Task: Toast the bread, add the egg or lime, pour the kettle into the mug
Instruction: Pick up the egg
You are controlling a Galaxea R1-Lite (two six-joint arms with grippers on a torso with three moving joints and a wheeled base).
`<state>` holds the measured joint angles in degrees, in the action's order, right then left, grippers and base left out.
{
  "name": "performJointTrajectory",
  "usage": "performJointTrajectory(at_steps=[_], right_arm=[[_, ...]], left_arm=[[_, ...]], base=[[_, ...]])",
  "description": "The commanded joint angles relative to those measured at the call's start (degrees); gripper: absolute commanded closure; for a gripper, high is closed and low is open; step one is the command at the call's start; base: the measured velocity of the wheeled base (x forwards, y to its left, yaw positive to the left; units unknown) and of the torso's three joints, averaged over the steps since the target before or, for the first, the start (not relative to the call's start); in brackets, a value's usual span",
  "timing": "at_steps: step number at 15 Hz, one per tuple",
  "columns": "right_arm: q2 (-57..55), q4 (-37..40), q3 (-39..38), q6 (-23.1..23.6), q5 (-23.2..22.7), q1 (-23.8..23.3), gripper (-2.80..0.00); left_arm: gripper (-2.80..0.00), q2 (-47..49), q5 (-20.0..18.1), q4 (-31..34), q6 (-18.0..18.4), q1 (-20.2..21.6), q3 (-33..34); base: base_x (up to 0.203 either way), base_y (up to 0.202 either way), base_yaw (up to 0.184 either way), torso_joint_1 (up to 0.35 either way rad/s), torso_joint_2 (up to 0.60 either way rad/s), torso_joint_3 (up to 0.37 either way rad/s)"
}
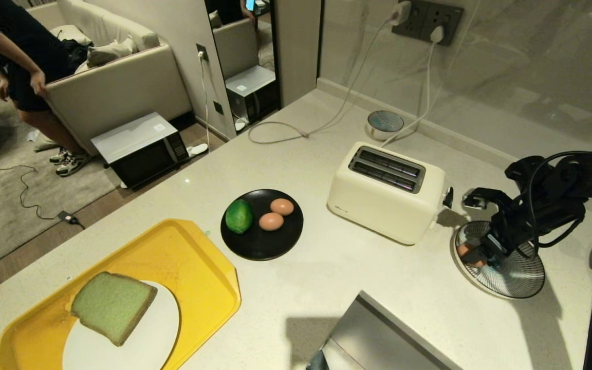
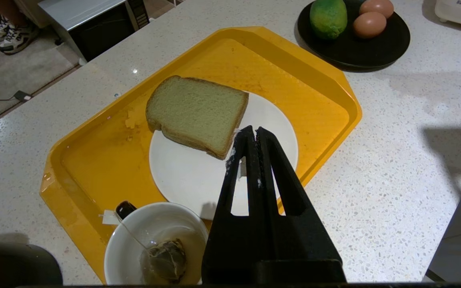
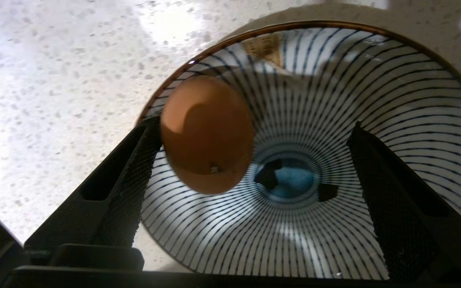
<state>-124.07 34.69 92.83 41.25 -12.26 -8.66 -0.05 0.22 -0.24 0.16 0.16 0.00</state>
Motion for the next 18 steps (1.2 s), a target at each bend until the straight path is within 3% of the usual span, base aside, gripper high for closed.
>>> performJointTrajectory(at_steps=[1, 18], right_arm=[[-0.65, -1.43, -0.08, 0.23, 0.64, -0.08, -2.80], [-0.39, -2.96, -0.90, 0.21, 1.98, 0.93, -2.80]], left_arm=[[0.00, -0.04, 0.04, -0.02, 0.02, 0.02, 0.00], [0.00, -0.04, 0.04, -0.02, 0.02, 0.02, 0.00]], base=[[0.000, 0.000, 0.000, 0.000, 0.00, 0.000], [0.000, 0.000, 0.000, 0.000, 0.00, 0.000]])
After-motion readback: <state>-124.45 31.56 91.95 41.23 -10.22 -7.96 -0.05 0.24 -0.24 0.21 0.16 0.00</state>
